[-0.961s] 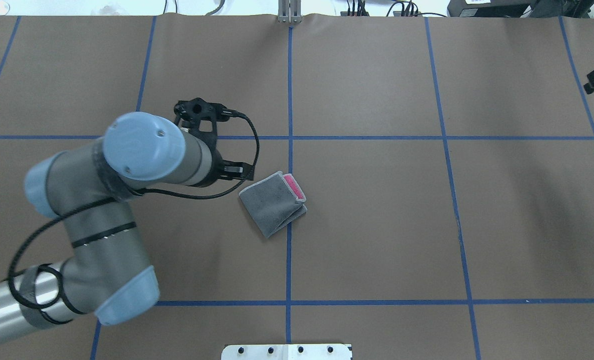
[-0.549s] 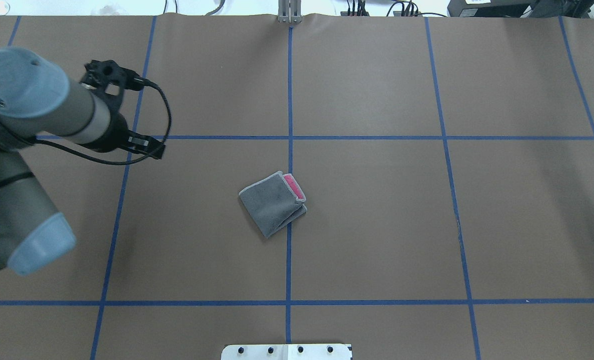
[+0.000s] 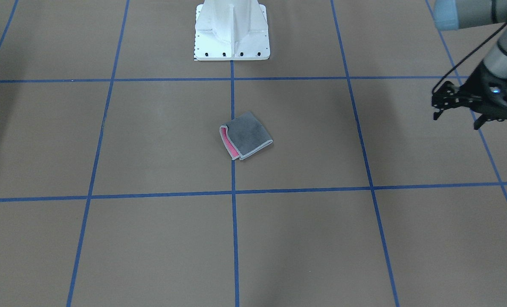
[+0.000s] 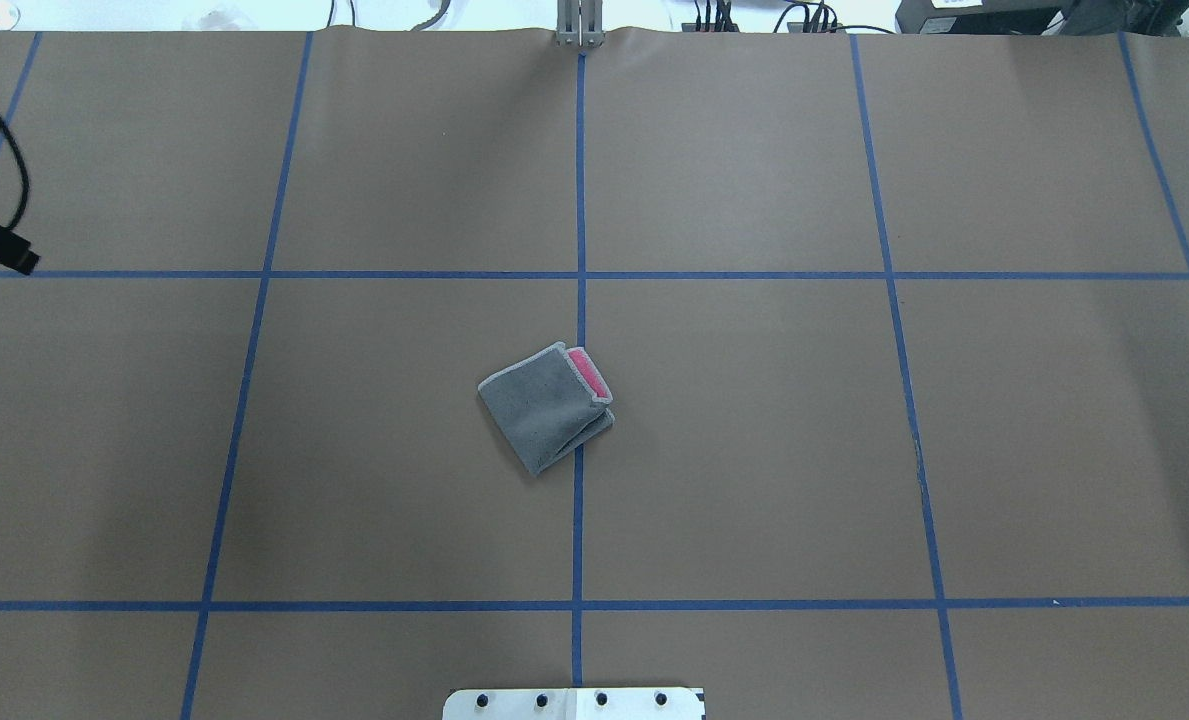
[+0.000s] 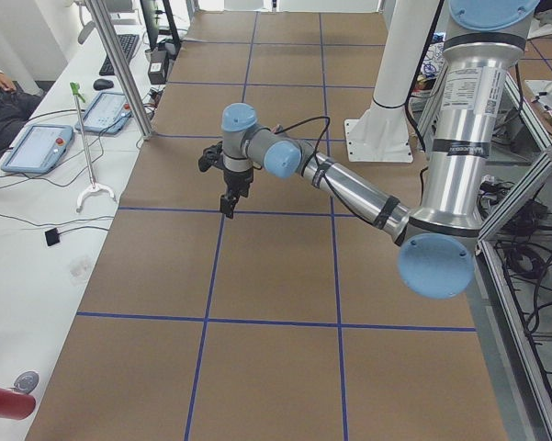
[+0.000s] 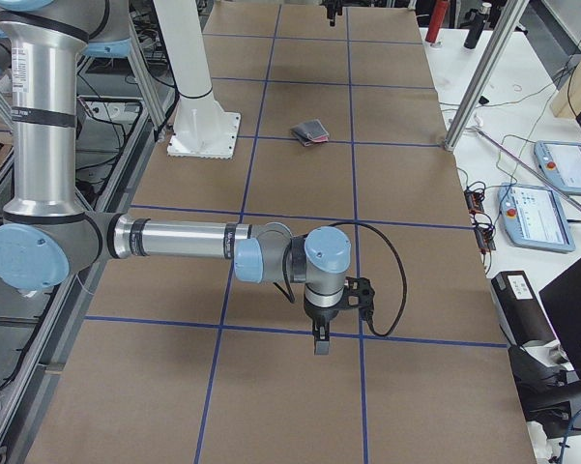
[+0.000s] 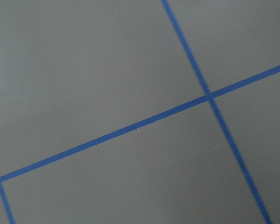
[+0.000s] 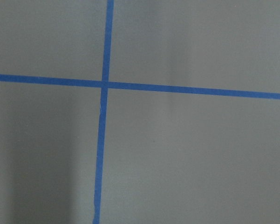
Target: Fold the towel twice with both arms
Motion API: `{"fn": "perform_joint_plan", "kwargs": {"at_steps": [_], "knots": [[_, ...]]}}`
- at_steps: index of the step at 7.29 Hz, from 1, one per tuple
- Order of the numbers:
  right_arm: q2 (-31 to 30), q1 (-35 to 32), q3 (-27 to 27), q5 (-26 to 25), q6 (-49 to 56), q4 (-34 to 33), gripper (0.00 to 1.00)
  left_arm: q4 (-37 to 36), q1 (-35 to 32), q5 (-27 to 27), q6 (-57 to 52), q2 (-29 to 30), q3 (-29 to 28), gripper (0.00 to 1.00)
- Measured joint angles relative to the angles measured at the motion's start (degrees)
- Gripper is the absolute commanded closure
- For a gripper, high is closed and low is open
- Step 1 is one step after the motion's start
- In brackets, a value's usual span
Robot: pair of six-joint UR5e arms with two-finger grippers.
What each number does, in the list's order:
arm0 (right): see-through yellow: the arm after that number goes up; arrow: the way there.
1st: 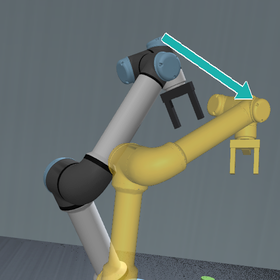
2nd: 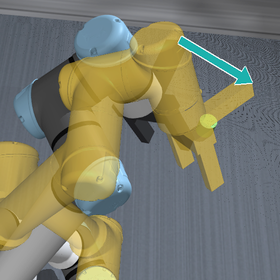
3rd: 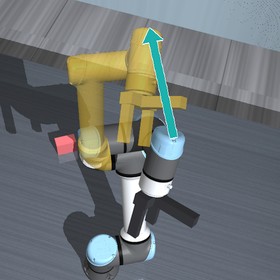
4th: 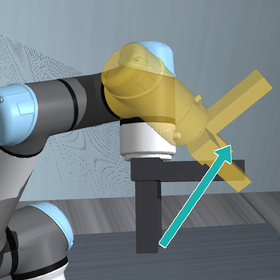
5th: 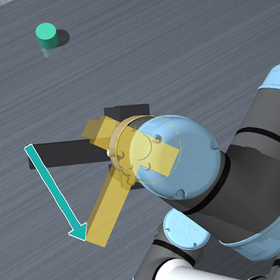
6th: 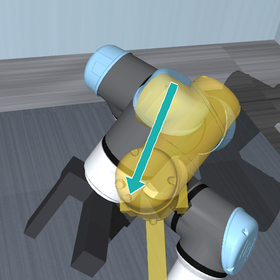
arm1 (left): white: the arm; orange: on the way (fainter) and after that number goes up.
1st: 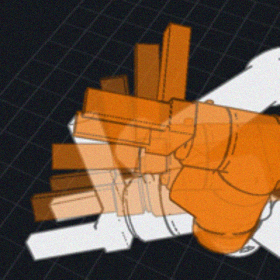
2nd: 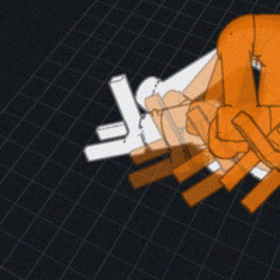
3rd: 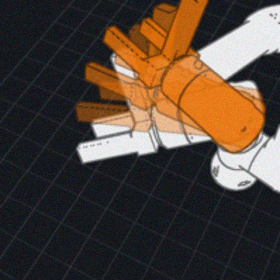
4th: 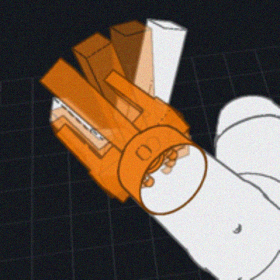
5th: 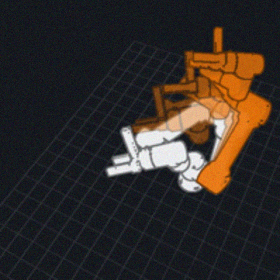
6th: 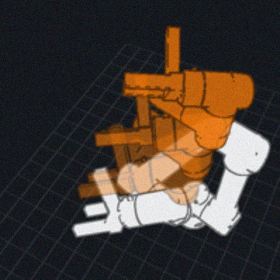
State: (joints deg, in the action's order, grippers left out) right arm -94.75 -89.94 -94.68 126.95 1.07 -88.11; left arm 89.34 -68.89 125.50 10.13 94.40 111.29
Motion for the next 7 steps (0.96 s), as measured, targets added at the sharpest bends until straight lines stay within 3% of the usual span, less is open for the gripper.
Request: {"fn": "perform_joint_plan", "kwargs": {"at_steps": [3, 7], "knots": [[-0.1, -0.1, 0.0, 0.2, 0.0, 0.0, 0.0, 0.2, -10.2, 6.2, -8.3, -6.0, -7.3, 0.0], [0.1, 0.0, -0.1, 3.1, -0.1, 0.0, 0.0, 3.7, -15.8, 8.2, -12.2, -14.1, -9.1, 0.0]]}}
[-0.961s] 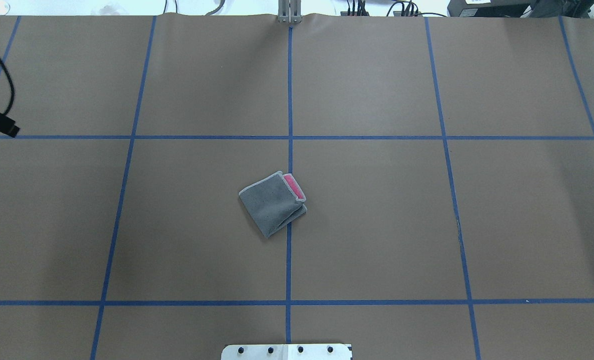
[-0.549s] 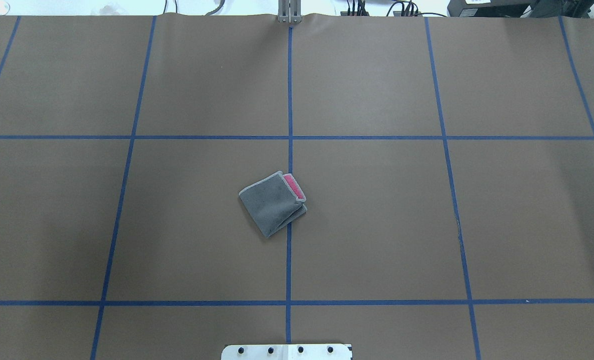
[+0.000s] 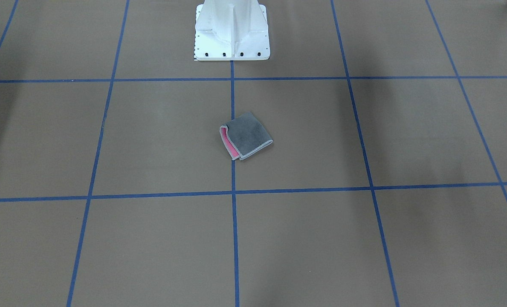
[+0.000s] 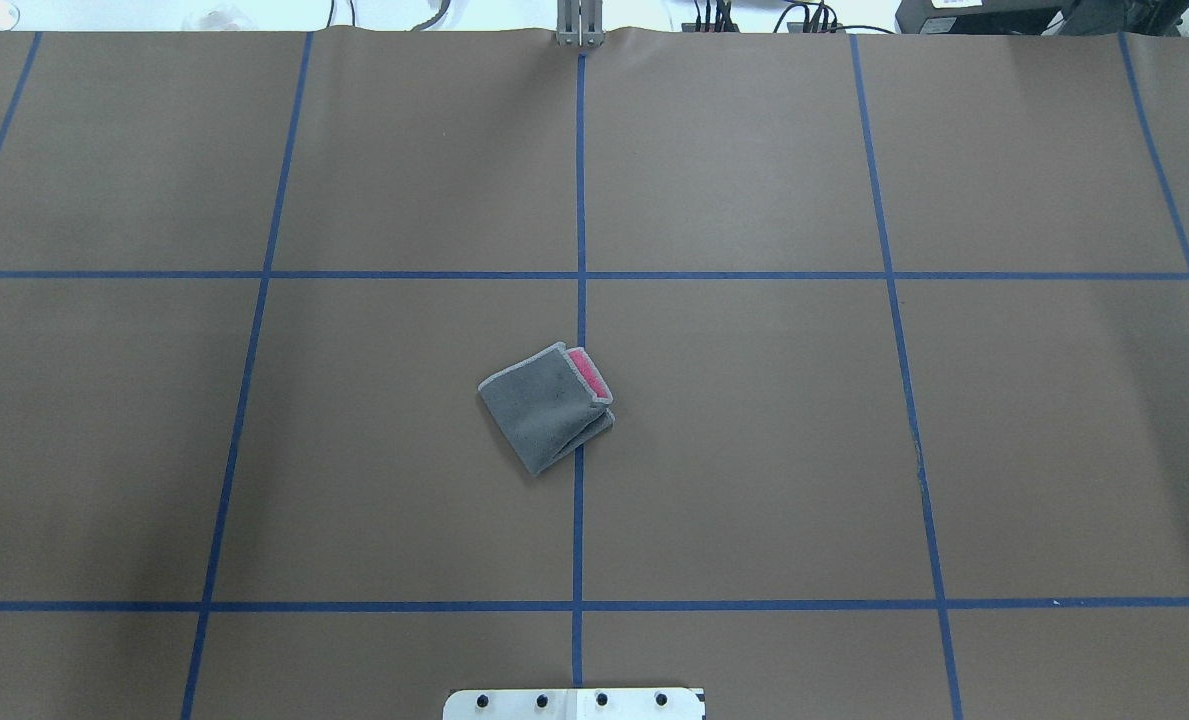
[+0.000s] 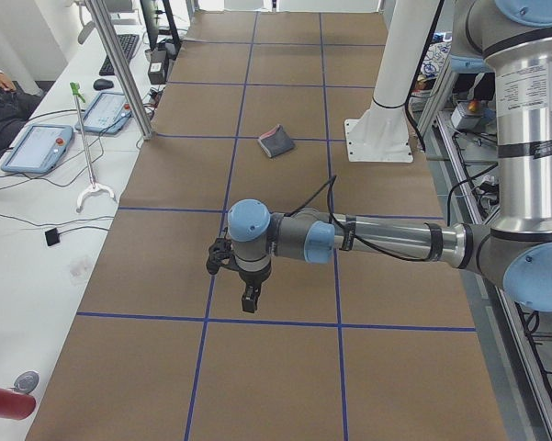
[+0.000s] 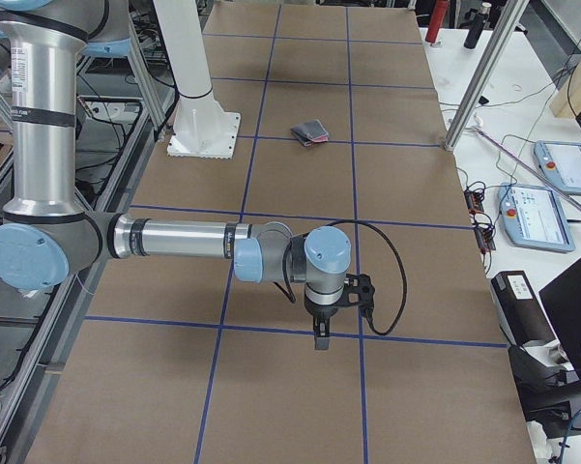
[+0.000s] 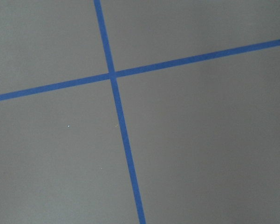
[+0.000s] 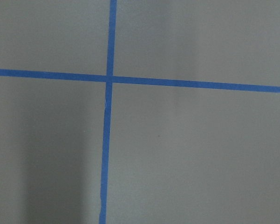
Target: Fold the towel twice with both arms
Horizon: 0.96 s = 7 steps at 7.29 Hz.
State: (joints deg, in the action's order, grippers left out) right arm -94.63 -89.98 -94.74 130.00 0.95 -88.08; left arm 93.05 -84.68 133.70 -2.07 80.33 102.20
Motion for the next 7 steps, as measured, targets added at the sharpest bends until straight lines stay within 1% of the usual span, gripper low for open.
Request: {"fn": "perform_joint_plan", "kwargs": {"at_steps": [2, 7], "knots": [[-0.2, 0.1, 0.1, 0.2, 0.0, 0.0, 0.0, 1.0, -0.6, 0.0, 0.0, -2.4, -0.1, 0.0], [-0.2, 0.1, 0.1, 0.1, 0.0, 0.2, 0.0, 1.2, -0.7, -0.2, 0.4, -2.8, -0.3, 0.0]]}}
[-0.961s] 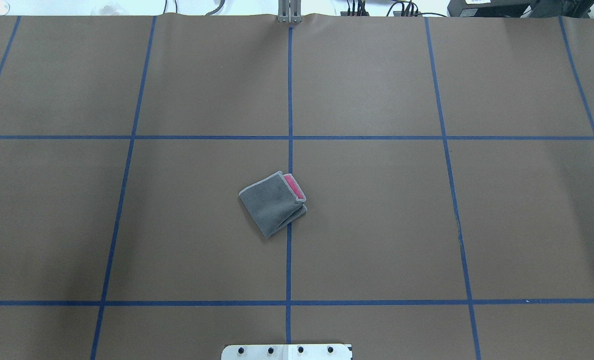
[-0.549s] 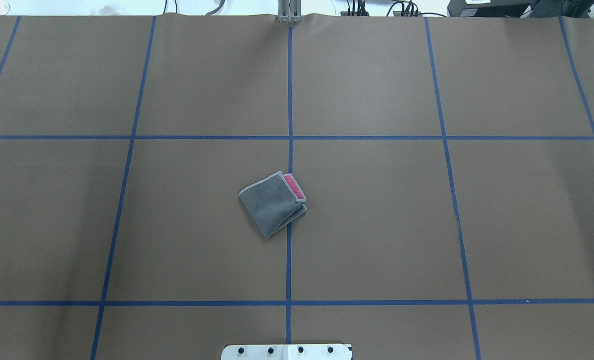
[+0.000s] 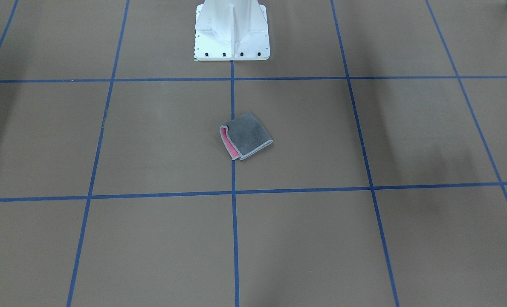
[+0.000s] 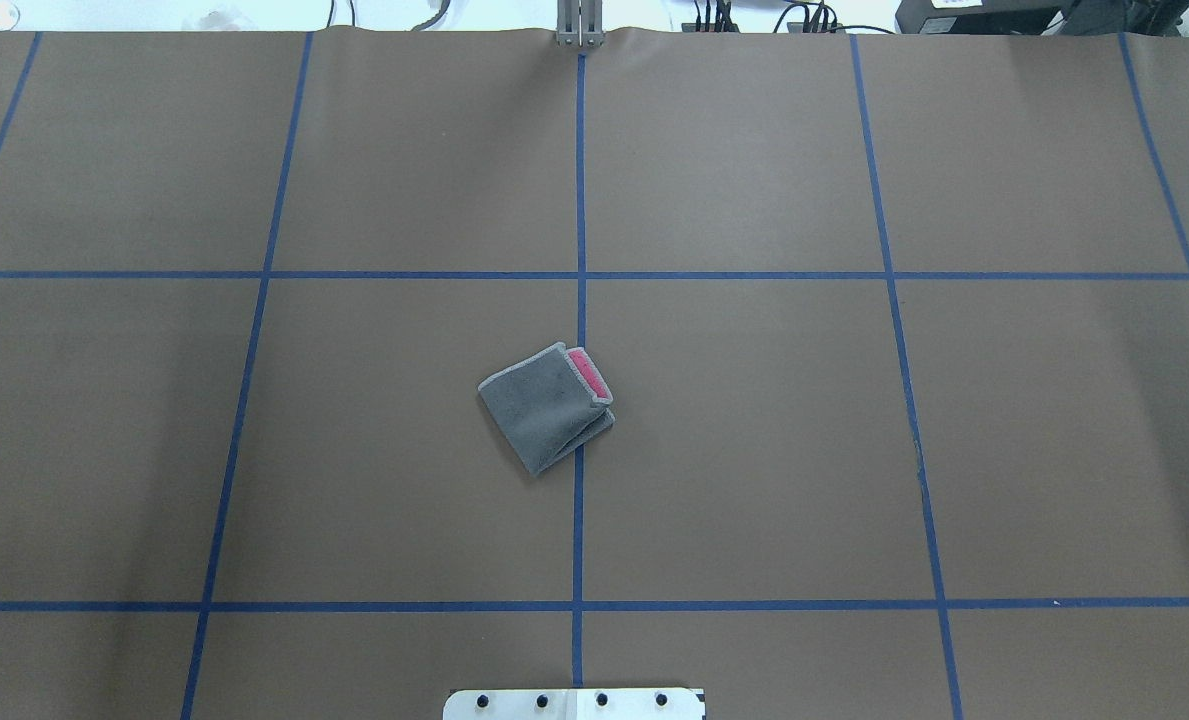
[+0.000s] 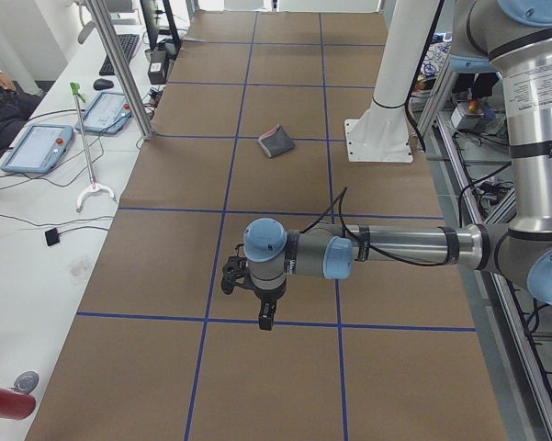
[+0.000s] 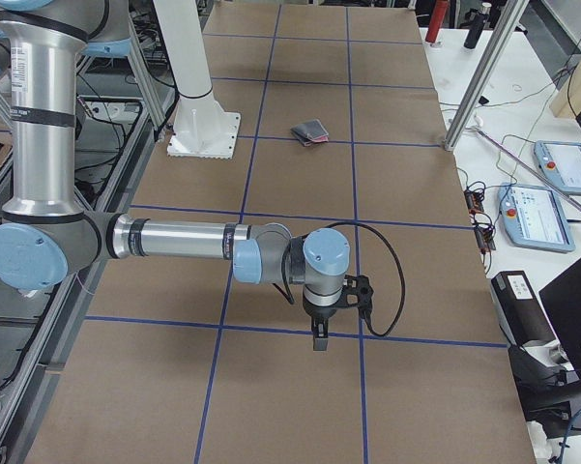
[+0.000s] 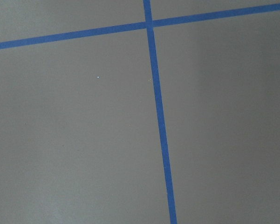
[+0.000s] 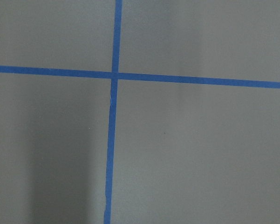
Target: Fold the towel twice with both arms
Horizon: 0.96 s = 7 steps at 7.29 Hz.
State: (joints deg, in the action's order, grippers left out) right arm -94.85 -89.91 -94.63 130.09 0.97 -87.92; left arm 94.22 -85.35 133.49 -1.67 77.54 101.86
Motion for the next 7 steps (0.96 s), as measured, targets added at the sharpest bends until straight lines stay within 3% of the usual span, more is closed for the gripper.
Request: {"fn": "perform_joint_plan", "kwargs": {"at_steps": [7], "knots": [[0.0, 0.0, 0.3, 0.0, -0.1, 0.7, 0.0, -0.1, 0.1, -0.6, -0.4, 0.0, 0.1, 0.0]]}}
